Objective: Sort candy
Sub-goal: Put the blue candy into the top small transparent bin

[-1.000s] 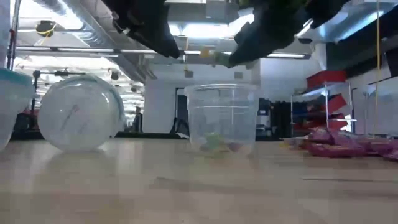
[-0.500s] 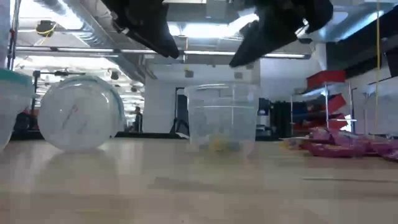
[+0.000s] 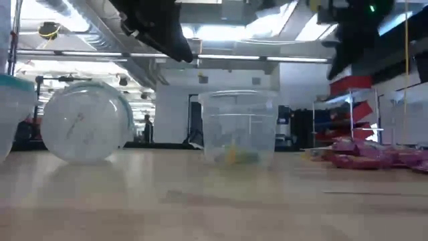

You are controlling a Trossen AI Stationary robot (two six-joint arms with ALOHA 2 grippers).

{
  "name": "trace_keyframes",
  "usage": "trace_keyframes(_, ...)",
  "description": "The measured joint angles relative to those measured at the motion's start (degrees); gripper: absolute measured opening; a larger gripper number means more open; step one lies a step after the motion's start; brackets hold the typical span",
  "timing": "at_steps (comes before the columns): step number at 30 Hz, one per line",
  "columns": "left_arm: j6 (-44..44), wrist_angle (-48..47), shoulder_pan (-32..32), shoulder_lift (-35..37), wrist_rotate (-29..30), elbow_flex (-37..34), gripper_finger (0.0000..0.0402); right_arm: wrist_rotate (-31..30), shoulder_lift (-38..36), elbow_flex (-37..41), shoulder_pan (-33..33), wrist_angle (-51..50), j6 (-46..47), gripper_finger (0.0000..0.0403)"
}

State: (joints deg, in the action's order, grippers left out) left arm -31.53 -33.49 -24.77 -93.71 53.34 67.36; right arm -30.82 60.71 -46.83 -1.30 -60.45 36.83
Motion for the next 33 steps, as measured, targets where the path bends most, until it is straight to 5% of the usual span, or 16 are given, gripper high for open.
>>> trace_keyframes(4,0.0,-0.08,0.0,0.0,0.0,-0.01,0.0189,-0.39,-1.8,9.25,5.33,0.35,16.78,0.0165)
trace_keyframes(9,0.1,-0.06,0.0,0.0,0.0,-0.01,0.0189,-2.33,-0.38,17.93,12.34,6.38,25.59,0.0165)
trace_keyframes(18,0.2,-0.1,0.0,0.0,-0.02,0.01,0.0189,-0.27,4.52,24.14,20.31,16.89,25.91,0.0165)
trace_keyframes(27,0.2,-0.1,0.02,0.0,0.0,-0.01,0.0189,3.45,10.2,24.68,20.39,21.42,24.41,0.0162)
trace_keyframes(33,0.2,-0.1,0.02,0.0,0.0,0.01,0.0189,4.08,10.93,24.72,20.39,22.7,23.55,0.0085)
